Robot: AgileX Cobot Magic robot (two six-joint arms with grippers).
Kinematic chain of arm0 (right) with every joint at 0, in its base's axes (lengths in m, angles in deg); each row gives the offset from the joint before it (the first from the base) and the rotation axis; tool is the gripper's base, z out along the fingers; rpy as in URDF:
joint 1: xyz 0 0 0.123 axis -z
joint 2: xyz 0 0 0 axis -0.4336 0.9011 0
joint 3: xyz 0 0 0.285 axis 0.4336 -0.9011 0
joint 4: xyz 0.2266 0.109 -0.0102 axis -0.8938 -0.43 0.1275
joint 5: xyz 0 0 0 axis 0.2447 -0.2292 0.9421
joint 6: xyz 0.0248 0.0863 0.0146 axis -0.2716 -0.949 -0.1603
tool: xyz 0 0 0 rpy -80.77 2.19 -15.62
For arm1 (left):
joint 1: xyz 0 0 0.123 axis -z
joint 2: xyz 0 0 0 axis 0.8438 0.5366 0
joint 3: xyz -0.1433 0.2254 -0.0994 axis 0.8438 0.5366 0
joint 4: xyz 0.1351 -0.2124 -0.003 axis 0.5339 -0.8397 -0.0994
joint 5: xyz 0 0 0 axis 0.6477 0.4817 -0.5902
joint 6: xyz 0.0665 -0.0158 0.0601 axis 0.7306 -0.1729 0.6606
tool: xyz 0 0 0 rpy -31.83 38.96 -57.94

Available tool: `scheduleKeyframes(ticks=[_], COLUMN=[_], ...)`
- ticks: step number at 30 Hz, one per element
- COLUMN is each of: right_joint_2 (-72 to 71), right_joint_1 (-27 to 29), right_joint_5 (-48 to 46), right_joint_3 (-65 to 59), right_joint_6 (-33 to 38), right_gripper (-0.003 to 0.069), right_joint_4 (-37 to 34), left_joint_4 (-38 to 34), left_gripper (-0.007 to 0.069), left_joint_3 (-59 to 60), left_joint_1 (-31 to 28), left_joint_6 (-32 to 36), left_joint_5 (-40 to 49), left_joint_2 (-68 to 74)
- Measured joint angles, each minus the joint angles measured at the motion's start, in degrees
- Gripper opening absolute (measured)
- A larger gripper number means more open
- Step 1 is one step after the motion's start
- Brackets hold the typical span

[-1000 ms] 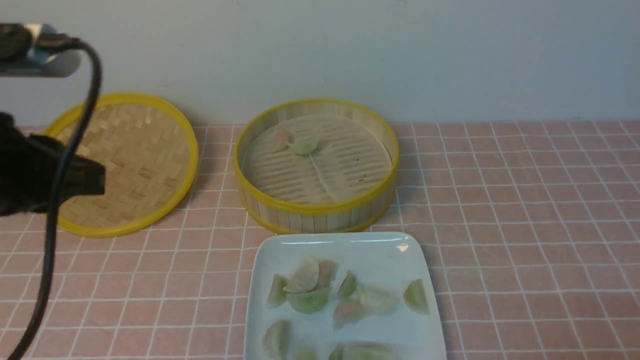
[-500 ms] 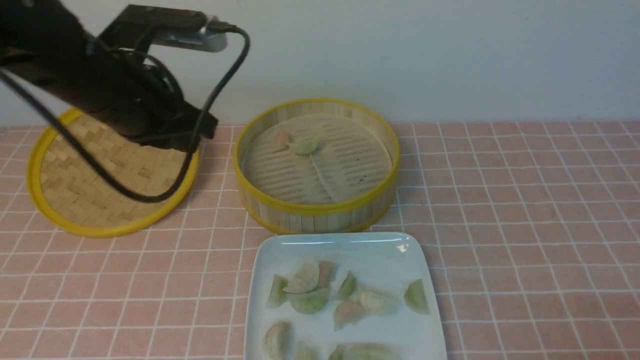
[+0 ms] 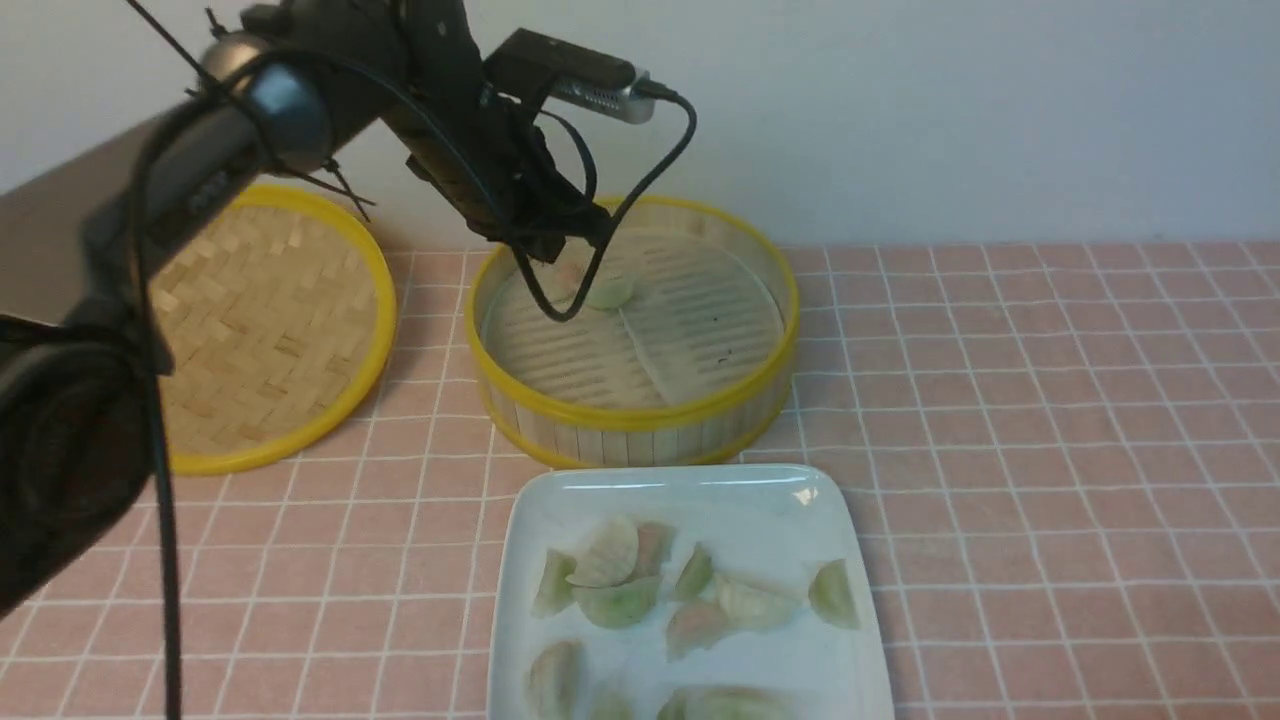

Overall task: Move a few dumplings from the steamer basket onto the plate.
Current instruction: Use the left arm to grab a dumpling from the steamer, then use the left arm to put the dumpling into the plate

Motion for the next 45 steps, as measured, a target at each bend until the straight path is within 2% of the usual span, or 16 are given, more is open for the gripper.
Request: scheduleKeyframes(ticks=[4, 11, 15, 19, 23, 31, 36, 39, 43, 45], right_joint_2=[0.0, 0.0, 0.0, 0.0, 0.0, 0.0, 0.0, 0.0, 0.0, 0.0], right_joint_1=[0.0, 0.0, 0.0, 0.0, 0.0, 0.0, 0.0, 0.0, 0.0, 0.0], right_joint_5=[0.0, 0.0, 0.0, 0.0, 0.0, 0.0, 0.0, 0.0, 0.06, 0.06], right_joint_3=[0.0, 0.0, 0.0, 0.0, 0.0, 0.0, 0.0, 0.0, 0.0, 0.0], right_joint_6=[0.0, 0.0, 0.0, 0.0, 0.0, 0.0, 0.0, 0.0, 0.0, 0.0], right_gripper=[-0.0014, -0.0014, -0.0014, -0.0014, -0.0014, -0.0014, -0.0014, -0.0014, -0.0014, -0.0014], right_joint_4=[0.0, 0.0, 0.0, 0.0, 0.0, 0.0, 0.0, 0.0, 0.0, 0.0], left_joint_4=[-2.17, -5.97, -6.1, -6.29, -6.63, -3.2, -2.37, -2.08, -2.57, -3.86], left_gripper=[0.0124, 0.039, 0.0449, 0.0414, 0.0258, 0.0258, 0.0258, 0.0258, 0.0258, 0.0258], left_joint_3=[-5.12, -6.81, -6.92, -7.24, -7.31, -7.35, -7.21, -7.21, -5.89, -0.85], left_joint_1=[0.0, 0.0, 0.0, 0.0, 0.1, 1.69, 2.37, 2.37, 2.37, 2.37], left_joint_6=[4.67, 12.53, 13.87, 14.85, 14.84, 14.45, 10.29, 6.54, 3.83, 2.34], left_joint_5=[-1.55, -10.72, -13.93, -15.89, -14.56, -8.35, 1.57, 11.18, 14.99, 15.35], left_joint_2=[5.87, 11.08, 13.31, 14.89, 15.47, 13.16, 5.95, -1.64, -7.74, -12.28])
